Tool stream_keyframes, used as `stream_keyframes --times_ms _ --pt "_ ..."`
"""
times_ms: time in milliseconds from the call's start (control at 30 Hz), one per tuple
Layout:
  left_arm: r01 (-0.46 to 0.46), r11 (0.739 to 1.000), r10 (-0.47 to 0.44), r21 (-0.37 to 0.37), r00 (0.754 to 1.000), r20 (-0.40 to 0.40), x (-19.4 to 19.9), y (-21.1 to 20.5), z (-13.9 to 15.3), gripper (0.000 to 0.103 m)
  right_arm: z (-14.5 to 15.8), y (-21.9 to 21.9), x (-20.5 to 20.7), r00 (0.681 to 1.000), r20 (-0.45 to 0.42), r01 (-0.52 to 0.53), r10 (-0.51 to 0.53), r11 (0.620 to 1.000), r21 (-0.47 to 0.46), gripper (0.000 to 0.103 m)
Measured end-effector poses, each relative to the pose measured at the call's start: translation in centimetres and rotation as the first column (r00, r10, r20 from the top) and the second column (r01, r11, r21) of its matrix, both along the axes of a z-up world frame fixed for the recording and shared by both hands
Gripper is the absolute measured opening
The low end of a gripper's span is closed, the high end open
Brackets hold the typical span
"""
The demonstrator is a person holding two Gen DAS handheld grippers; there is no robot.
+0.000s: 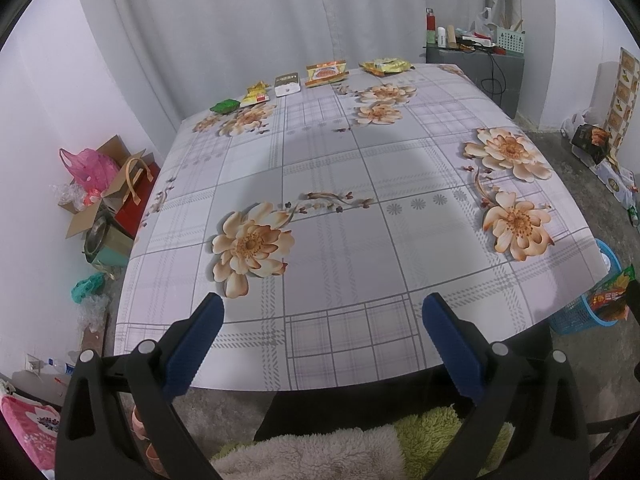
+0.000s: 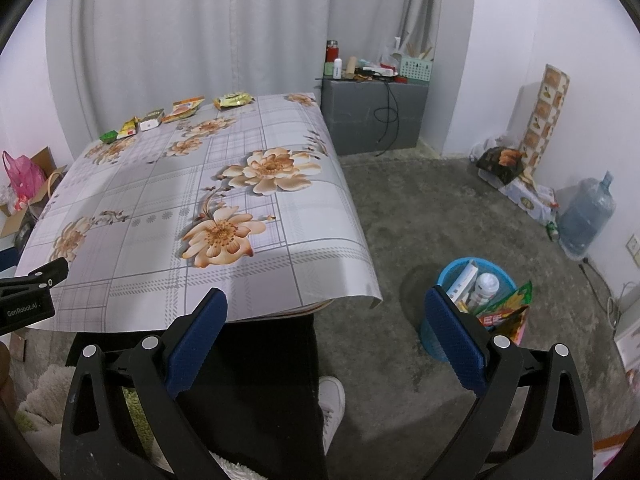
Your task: Collect trash
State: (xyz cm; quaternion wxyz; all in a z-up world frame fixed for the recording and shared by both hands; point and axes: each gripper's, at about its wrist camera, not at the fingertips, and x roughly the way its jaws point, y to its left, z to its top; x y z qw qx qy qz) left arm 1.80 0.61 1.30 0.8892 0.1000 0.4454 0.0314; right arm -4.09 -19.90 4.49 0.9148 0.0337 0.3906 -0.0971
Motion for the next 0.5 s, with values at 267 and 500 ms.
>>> stream_keyframes --times_ms 267,500 --pt "0.0 1.0 0.0 0.001 1.0 0.0 0.04 -0.06 0.02 0.097 0.05 0.04 -0.02 1.0 -0.001 0.0 0.0 1.0 0.001 0.095" --pt "0.0 1.0 0.0 0.001 1.0 -0.001 -0.05 0.03 0.04 0.097 -0.04 -0.01 0.03 1.0 0.001 -0.001 0.001 1.0 0.004 0.095"
